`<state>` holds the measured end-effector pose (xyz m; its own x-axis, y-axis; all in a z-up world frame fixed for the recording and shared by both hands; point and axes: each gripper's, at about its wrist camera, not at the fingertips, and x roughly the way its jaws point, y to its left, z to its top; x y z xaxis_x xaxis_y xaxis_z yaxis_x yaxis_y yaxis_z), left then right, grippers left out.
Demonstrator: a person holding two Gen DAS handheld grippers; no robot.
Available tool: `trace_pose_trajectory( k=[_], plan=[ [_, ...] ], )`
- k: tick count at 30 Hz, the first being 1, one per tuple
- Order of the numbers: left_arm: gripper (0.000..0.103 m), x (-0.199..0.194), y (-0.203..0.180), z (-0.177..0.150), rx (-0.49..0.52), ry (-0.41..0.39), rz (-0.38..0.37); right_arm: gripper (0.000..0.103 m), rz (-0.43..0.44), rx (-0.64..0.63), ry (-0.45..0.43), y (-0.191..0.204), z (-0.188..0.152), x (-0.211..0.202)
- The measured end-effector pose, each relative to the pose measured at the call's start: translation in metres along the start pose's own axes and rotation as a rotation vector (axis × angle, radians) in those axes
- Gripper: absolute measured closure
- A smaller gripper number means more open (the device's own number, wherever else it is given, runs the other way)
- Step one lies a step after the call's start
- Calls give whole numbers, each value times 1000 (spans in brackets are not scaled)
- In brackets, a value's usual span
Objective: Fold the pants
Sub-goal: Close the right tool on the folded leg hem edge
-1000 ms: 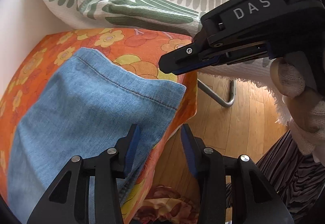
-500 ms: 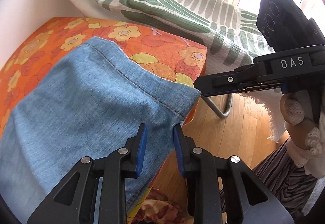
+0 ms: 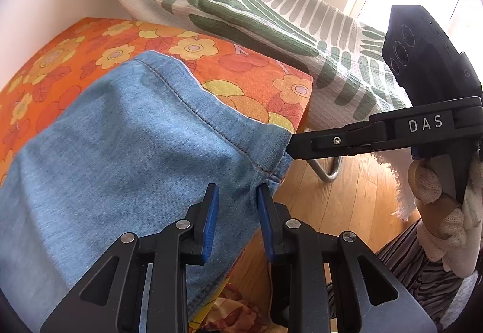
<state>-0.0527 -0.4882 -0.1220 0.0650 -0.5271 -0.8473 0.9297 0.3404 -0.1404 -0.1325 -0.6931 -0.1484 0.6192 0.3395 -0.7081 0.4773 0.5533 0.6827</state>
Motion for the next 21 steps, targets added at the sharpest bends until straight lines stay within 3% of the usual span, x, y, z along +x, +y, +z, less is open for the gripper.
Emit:
trace_pose_trajectory(
  k=[9,10,12,17,21],
  plan=[
    [79,-1,-5,1,23,-2,-1,82,-42,-17,19,4,1,10],
    [79,-1,-6,0,25,-1,0,90,-35,-16,15,4,1,9],
    [79,-1,-7,0,31,0,5,97,-32,-19,-4,4,1,7],
    [79,-4,-13,2,46,-11,15,98,25,-36,-42,11,1,-2],
    [68,-3,-30,4,111,-17,43,99,44,-41,-50,17,2,-3]
  ],
)
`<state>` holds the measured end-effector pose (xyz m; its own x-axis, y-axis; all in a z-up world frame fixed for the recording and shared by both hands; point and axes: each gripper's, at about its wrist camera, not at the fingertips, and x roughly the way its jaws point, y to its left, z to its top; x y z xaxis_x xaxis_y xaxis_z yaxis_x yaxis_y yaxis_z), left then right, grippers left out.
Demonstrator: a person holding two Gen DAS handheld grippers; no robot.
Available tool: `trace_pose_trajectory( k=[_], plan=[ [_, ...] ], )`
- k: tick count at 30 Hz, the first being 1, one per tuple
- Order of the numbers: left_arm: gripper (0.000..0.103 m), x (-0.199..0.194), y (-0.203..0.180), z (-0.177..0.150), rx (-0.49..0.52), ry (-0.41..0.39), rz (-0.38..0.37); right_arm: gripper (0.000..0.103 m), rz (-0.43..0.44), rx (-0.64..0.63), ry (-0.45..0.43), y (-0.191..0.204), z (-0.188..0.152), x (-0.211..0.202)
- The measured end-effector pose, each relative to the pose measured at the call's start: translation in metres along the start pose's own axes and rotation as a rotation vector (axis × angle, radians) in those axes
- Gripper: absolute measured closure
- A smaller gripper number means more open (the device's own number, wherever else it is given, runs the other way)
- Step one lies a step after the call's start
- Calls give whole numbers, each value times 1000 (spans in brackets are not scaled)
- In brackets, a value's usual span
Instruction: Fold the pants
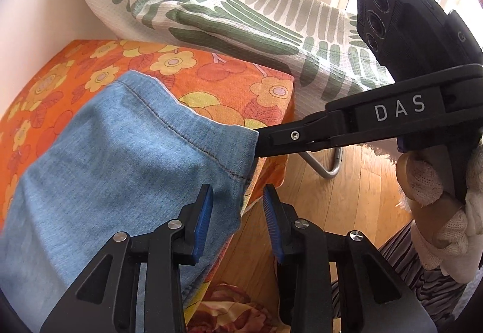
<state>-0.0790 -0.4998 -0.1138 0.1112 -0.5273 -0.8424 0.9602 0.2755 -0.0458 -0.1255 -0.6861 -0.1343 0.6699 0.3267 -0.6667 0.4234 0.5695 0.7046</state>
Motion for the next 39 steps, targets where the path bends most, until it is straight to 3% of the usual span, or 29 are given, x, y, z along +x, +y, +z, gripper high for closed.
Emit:
trace_pose_trajectory(
  k=[3,6,9,13,14,15,16,18,24,27,30,32,39],
  plan=[
    [67,5,-10,3,44,-2,51,99,31,-1,-14,5,1,-4],
    [67,9,-6,6,15,-2,85,99,62,-8,-24,11,1,-6],
    [92,7,10,7,-55,-26,81,99,71,-16,-29,16,2,-8],
    [95,-5,27,5,-122,-70,52,98,97,-37,-31,20,4,-13],
    [96,-9,30,4,-133,-79,51,95,101,-25,-32,19,6,-14],
    [96,-13,34,4,-147,-90,47,83,91,-9,-33,16,8,-14],
    [96,-17,37,3,-161,-102,37,62,82,14,-35,13,12,-14],
    [96,-25,40,2,-177,-124,29,48,102,59,-29,7,21,-10],
    [97,-46,32,1,-166,-178,4,45,172,109,19,8,57,19],
    [97,-44,24,4,-113,-183,40,45,101,108,44,8,73,42],
    [97,-41,24,2,-114,-177,20,45,50,103,40,6,80,46],
    [97,-38,22,-1,-90,-167,27,45,60,111,54,4,75,39],
    [97,-19,22,-13,-59,-93,6,45,-73,76,54,-15,18,7]
  ],
)
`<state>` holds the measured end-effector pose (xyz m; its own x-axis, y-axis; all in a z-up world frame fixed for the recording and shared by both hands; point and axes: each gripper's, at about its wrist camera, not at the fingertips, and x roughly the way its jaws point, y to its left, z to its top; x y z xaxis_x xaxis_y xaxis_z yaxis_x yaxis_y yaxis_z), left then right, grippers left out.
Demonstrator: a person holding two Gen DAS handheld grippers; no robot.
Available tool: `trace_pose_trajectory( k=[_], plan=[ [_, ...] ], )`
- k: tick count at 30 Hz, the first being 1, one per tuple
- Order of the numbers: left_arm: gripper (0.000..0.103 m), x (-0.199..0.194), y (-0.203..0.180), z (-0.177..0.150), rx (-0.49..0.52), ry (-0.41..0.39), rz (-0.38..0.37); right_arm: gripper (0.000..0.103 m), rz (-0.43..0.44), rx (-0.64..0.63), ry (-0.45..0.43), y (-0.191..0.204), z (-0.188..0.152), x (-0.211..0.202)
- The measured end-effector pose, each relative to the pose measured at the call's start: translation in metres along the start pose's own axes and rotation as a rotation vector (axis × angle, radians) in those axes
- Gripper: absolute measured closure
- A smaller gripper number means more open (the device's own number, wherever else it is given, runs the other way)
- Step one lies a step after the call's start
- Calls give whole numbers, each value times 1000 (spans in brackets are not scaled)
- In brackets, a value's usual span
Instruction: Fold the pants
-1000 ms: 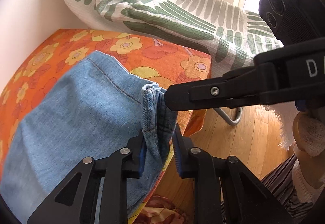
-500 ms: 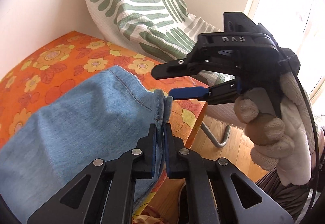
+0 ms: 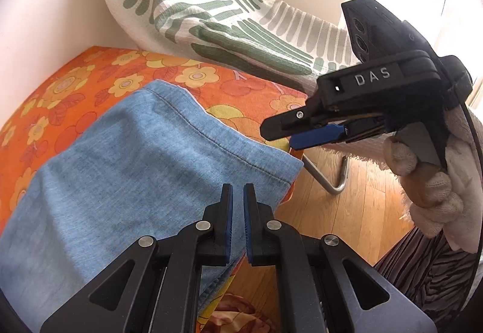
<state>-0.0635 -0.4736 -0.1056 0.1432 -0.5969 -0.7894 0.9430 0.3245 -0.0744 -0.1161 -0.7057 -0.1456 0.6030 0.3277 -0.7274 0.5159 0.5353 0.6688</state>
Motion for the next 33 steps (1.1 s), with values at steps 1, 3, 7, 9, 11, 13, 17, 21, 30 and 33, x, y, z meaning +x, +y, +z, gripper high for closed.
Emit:
trace_pose_trajectory(
  k=[1,3,7,9,11,13,17,21,30,33],
  plan=[
    [96,2,-1,-1,2,8,-8,45,8,17,17,-7,-6,1],
    [87,4,-7,-1,22,14,-10,52,54,41,44,-15,-14,3],
    [71,7,-19,0,76,28,-12,67,30,-12,32,-8,-12,3],
    [67,9,-25,1,106,30,2,82,49,-13,51,-6,-10,7],
    [65,14,-29,3,130,38,12,83,32,-36,45,2,-11,8],
    [65,20,-33,4,152,46,26,88,52,-58,30,10,-9,5],
    [65,29,-34,5,173,50,68,90,90,-78,2,25,-4,-1],
    [89,34,-12,9,64,60,56,90,116,-99,7,32,-5,1],
    [95,19,9,10,-39,14,8,49,73,-60,-16,21,13,1],
    [96,15,11,10,-55,-1,-1,48,116,-23,11,19,22,11]
  ],
)
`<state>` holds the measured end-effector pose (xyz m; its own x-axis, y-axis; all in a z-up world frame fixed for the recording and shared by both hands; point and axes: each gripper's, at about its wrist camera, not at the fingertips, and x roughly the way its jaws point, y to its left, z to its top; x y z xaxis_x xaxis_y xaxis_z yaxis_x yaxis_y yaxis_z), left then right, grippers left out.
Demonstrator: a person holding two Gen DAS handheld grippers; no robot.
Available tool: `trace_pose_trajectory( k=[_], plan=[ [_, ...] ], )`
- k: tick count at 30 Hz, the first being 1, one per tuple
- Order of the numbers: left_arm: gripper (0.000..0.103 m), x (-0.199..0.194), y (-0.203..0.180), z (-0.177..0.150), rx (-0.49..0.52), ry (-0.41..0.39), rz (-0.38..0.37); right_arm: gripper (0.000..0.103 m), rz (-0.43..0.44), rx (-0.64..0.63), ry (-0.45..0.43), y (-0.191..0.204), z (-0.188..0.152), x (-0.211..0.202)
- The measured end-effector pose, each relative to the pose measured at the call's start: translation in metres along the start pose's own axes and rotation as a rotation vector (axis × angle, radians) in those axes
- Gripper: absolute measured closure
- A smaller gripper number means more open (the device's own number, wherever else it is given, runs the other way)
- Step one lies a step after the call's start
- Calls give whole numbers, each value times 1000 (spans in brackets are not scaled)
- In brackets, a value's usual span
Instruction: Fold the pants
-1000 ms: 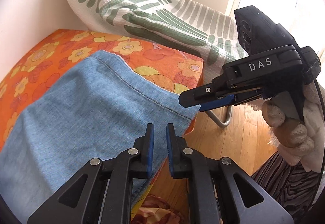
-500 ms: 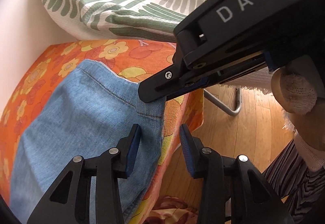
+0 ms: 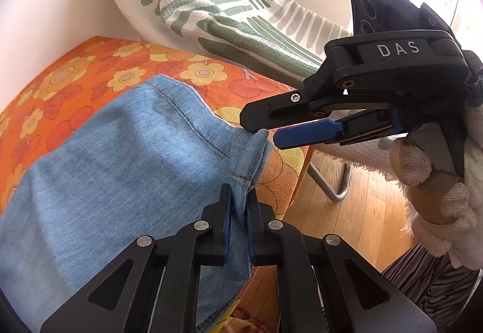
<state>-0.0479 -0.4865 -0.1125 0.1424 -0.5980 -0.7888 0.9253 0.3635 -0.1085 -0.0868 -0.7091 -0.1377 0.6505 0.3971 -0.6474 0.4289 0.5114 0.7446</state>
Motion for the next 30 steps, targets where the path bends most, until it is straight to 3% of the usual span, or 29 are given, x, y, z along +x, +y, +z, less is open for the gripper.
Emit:
trace_pose_trajectory(
  k=[4,8,12,14,15,16,20,30],
  plan=[
    [96,-6,2,0,-18,-23,-16,48,50,49,38,-3,9,17],
    [96,-10,0,0,-20,-38,-15,48,32,44,61,0,17,32],
    [95,-6,-8,0,9,-39,2,72,37,73,59,-2,17,34],
    [81,-2,-13,0,31,-37,30,77,42,81,56,-3,17,33],
    [65,0,-16,0,34,-35,44,78,47,85,56,-3,16,32],
    [60,1,-18,1,37,-39,51,79,53,84,56,-3,16,32],
    [60,9,-24,4,57,-40,112,79,73,72,56,3,16,30],
    [60,10,-31,1,27,-78,156,79,144,103,66,8,18,28]
  ],
)
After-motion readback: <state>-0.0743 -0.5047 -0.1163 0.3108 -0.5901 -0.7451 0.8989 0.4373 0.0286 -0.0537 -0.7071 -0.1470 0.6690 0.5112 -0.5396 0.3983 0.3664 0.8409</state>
